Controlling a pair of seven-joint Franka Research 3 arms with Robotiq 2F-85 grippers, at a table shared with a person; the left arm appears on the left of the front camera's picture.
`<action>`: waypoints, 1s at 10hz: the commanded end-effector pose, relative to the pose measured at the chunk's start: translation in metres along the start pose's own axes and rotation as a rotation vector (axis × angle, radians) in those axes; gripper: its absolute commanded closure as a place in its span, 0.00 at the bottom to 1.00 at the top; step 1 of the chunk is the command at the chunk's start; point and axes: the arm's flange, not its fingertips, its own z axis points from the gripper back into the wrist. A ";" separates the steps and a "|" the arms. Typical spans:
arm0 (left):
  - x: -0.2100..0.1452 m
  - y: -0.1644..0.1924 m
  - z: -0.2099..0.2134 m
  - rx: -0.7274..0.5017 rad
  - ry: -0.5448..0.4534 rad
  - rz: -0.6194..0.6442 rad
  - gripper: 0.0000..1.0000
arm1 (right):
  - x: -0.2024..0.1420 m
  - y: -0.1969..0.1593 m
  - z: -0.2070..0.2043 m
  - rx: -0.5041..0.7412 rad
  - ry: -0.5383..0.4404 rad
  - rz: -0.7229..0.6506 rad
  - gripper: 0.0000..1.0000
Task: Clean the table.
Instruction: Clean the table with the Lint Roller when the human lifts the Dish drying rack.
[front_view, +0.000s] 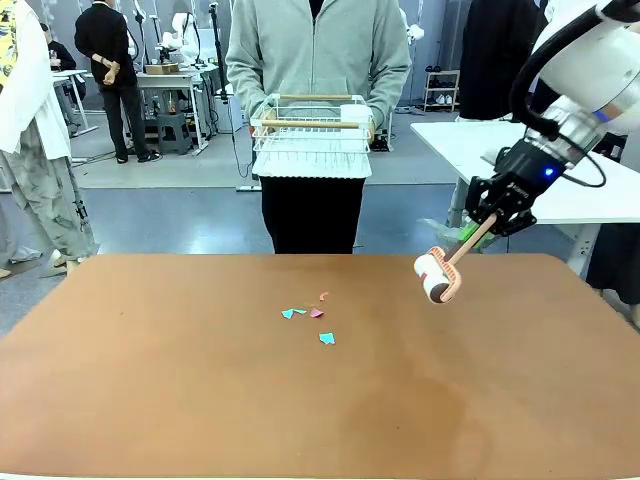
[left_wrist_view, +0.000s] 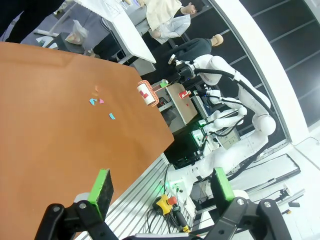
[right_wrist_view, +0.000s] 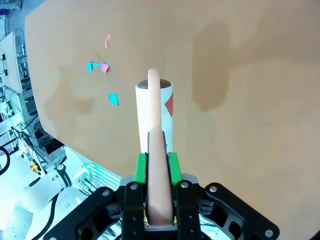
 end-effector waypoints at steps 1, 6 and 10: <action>-0.002 -0.002 0.003 -0.008 -0.005 -0.005 0.00 | 0.000 0.006 -0.022 0.026 -0.015 0.048 0.79; -0.002 -0.002 0.003 -0.008 -0.005 -0.005 0.00 | -0.003 0.025 -0.074 0.045 -0.001 0.056 0.86; -0.002 -0.002 0.003 -0.008 -0.005 -0.005 0.00 | -0.009 0.032 -0.105 0.047 -0.018 0.024 1.00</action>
